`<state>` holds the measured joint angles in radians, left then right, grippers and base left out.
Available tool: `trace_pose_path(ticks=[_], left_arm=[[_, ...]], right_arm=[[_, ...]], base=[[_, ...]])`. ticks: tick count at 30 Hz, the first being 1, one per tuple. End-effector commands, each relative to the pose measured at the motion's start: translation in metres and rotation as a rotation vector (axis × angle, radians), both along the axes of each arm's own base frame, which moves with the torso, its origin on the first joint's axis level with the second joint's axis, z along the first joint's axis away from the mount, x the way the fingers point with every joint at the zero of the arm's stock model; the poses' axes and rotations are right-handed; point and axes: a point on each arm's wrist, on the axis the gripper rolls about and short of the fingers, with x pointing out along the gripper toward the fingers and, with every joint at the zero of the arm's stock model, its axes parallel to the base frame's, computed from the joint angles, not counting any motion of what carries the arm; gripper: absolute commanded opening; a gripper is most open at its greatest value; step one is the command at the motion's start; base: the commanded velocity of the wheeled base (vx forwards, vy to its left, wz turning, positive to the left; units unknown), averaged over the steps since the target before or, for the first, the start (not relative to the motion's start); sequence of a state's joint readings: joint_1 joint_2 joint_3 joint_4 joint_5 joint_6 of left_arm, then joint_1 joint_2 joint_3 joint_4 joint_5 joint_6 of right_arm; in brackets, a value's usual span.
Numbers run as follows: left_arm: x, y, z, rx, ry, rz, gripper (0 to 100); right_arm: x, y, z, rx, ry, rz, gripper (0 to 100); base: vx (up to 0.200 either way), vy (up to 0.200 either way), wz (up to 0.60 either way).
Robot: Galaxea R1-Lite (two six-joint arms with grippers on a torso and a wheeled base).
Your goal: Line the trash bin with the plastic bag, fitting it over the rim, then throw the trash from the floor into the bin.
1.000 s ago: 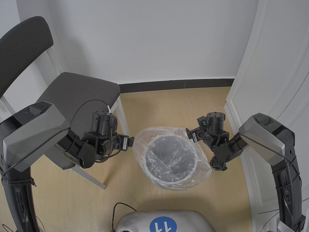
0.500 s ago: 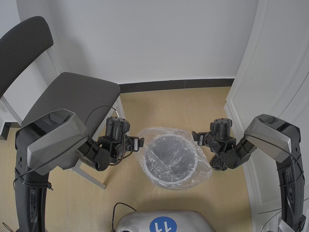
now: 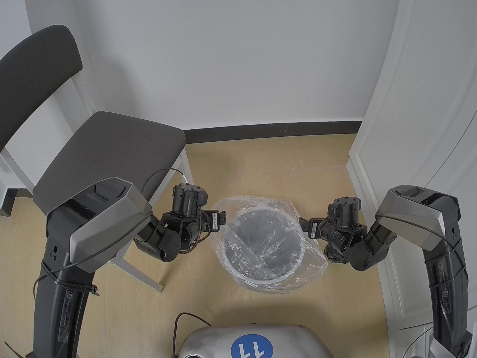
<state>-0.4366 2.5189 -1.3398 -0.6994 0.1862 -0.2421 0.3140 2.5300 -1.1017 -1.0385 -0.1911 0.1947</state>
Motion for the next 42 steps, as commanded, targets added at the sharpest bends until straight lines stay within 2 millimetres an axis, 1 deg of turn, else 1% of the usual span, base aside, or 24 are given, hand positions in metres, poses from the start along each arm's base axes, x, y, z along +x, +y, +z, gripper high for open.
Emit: trace_pose_path(ticks=[1,4,6,8,10,11,14,16,18,21,22,24,26,27,28,33,38,40,42], left_arm=[[0.013,0.002,-0.018,-0.018,0.007,0.03,100],[0.019,0.002,-0.02,-0.038,-0.003,0.042,100],[0.023,0.002,-0.024,-0.043,-0.01,0.058,100],[0.03,0.002,-0.028,-0.042,-0.025,0.08,100],[0.031,0.002,-0.028,-0.042,-0.027,0.083,100],[0.038,0.002,-0.033,-0.039,-0.044,0.106,100],[0.042,0.003,-0.039,-0.034,-0.03,0.112,100],[0.043,0.002,-0.038,-0.04,-0.022,0.116,100],[0.046,0.001,-0.037,-0.057,0.004,0.133,100],[0.051,0.001,-0.04,-0.059,0.057,0.153,100],[0.051,0.001,-0.04,-0.059,0.057,0.153,100],[0.056,0.001,-0.047,-0.033,0.114,0.185,100],[0.059,0.0,-0.048,-0.034,0.141,0.208,100],[0.059,0.0,-0.048,-0.034,0.141,0.208,100],[0.057,0.0,-0.048,-0.018,0.187,0.227,100],[0.051,0.005,-0.052,0.041,0.291,0.236,100],[0.051,0.008,-0.051,0.05,0.31,0.243,100],[0.051,0.009,-0.047,0.046,0.305,0.245,100],[0.05,0.01,-0.033,0.037,0.291,0.247,100]], right_arm=[[0.003,-0.001,-0.014,-0.005,0.021,-0.001,100],[0.006,-0.001,-0.022,-0.006,0.025,-0.002,100],[0.01,-0.005,-0.026,-0.006,0.025,-0.013,100],[0.013,-0.006,-0.026,0.005,0.027,-0.019,100],[0.013,-0.006,-0.026,0.007,0.027,-0.018,100],[0.013,-0.006,-0.026,0.021,0.03,-0.021,100],[0.015,-0.005,-0.025,0.023,0.024,-0.021,100],[0.016,-0.005,-0.025,0.017,0.034,-0.022,100],[0.02,-0.006,-0.025,0.008,0.052,-0.03,100],[0.026,-0.01,-0.026,0.002,0.057,-0.045,100],[0.026,-0.01,-0.026,0.002,0.057,-0.045,100],[0.027,-0.013,-0.028,-0.01,0.074,-0.048,100],[0.026,-0.014,-0.029,-0.016,0.093,-0.05,100],[0.026,-0.014,-0.029,-0.016,0.093,-0.05,100],[0.026,-0.014,-0.029,-0.016,0.093,-0.05,100],[0.027,-0.015,-0.027,-0.031,0.137,-0.057,100],[0.026,-0.015,-0.028,-0.034,0.141,-0.062,100],[0.026,-0.015,-0.027,-0.034,0.134,-0.068,100],[0.024,-0.016,-0.015,-0.028,0.115,-0.068,100]], base=[[0.0,0.0,0.0],[0.0,0.0,0.0],[0.0,0.0,0.0],[0.0,0.0,0.0],[0.0,0.0,0.0],[0.0,0.0,0.0],[0.0,0.0,0.0],[0.0,0.0,0.0],[0.0,0.0,0.0],[0.0,0.0,0.0],[0.0,0.0,0.0],[0.0,0.0,0.0],[0.0,0.0,0.0],[0.0,0.0,0.0],[0.0,0.0,0.0],[0.0,0.0,0.0],[0.0,0.0,0.0],[0.0,0.0,0.0],[0.0,0.0,0.0]])
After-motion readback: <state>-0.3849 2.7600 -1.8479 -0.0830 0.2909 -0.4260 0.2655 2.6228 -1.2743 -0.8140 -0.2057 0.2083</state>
